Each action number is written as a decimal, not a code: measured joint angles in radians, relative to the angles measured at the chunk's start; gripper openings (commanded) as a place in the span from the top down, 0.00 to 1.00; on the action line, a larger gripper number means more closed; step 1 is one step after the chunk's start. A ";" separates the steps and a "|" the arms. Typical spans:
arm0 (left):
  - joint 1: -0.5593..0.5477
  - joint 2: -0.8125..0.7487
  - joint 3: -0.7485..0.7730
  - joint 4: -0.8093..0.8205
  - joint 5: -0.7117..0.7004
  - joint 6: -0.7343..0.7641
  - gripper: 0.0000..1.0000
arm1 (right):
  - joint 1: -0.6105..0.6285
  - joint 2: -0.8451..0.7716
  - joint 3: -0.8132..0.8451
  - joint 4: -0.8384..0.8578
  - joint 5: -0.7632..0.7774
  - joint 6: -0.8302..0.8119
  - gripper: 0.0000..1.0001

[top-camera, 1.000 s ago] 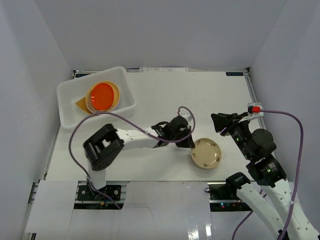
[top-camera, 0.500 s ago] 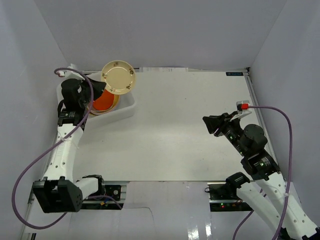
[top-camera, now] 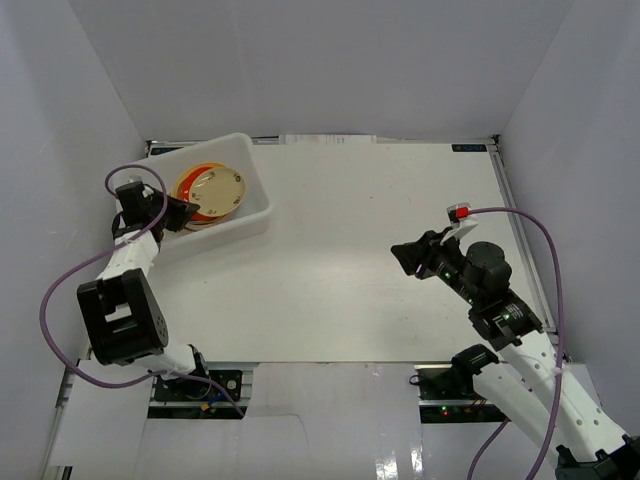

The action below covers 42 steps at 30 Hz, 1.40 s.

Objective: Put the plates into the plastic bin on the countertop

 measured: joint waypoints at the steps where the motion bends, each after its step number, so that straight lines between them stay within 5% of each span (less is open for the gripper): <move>1: 0.000 0.021 0.004 0.006 0.006 0.000 0.75 | 0.000 0.002 -0.003 0.002 -0.003 0.000 0.55; 3: 0.000 0.063 0.010 0.011 0.010 0.004 0.63 | 0.000 0.008 -0.008 0.005 -0.005 0.001 0.55; 4: 0.000 0.076 0.010 0.007 0.010 0.008 0.42 | 0.000 0.008 -0.011 0.006 -0.005 0.001 0.55; 8: -0.002 0.064 0.014 0.007 0.012 0.029 0.02 | 0.000 0.012 -0.017 0.022 -0.010 0.011 0.55; 27: -0.124 -0.287 0.079 -0.096 -0.173 0.171 0.09 | 0.010 0.056 -0.021 0.077 -0.037 0.045 0.55; 30: -0.173 -0.343 0.079 -0.096 -0.199 0.190 0.24 | 0.019 0.075 -0.021 0.083 -0.039 0.049 0.55; 32: -0.201 -0.361 0.079 -0.098 -0.221 0.219 0.24 | 0.026 0.084 -0.021 0.085 -0.039 0.052 0.55; 42: -0.246 -0.039 0.159 -0.241 -0.212 0.374 0.15 | 0.070 0.138 -0.021 0.127 -0.039 0.060 0.54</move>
